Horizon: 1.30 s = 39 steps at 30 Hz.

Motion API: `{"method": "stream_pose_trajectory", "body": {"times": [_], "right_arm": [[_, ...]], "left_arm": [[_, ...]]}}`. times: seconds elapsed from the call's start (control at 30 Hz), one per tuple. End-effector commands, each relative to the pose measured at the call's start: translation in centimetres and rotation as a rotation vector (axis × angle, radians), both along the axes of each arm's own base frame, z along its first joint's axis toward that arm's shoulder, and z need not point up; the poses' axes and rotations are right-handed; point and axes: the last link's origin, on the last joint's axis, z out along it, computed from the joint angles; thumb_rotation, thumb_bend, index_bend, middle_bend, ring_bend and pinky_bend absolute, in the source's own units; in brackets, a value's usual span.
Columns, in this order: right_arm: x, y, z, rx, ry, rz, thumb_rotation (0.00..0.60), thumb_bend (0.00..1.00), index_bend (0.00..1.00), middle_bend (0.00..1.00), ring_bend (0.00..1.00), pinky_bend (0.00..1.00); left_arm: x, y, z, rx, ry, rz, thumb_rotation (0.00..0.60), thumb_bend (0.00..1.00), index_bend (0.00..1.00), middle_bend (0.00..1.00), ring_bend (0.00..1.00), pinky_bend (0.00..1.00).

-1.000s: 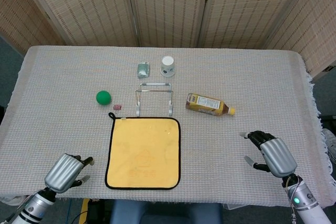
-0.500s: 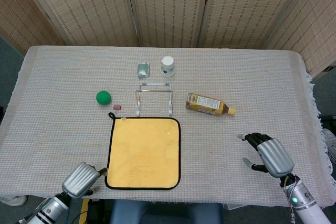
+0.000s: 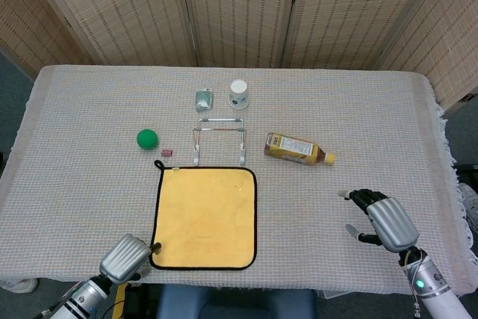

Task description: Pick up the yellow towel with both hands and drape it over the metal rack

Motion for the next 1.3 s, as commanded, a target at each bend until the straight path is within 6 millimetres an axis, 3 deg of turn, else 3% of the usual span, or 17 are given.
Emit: {"method": "stream_pose_trajectory", "body": {"times": [0.03,0.93,1.3], "right_arm": [[-0.1,0.0,0.1,-0.003,-0.001,-0.002,0.6,0.27,0.24,0.34,0.34,0.41],[-0.9,0.3,0.4,-0.016,-0.015,-0.02,0.6,0.27,0.24,0.34,0.36,0.41],[-0.9,0.1,0.3,-0.012,-0.017,-0.018,0.6,0.27,0.24,0.35,0.37,0.41]], "left_arm": [[0.2,0.1,-0.3,-0.005,-0.001,-0.005,0.6,0.24,0.46,0.95,0.8,0.9],[1.9,1.2,-1.5,-0.001,-0.075,-0.001,0.6,0.24,0.51,0.97,0.82,0.9],[1.8,1.5,-1.9,0.004,-0.074,0.004,0.6,0.36,0.56,0.98,0.83,0.9]]}}
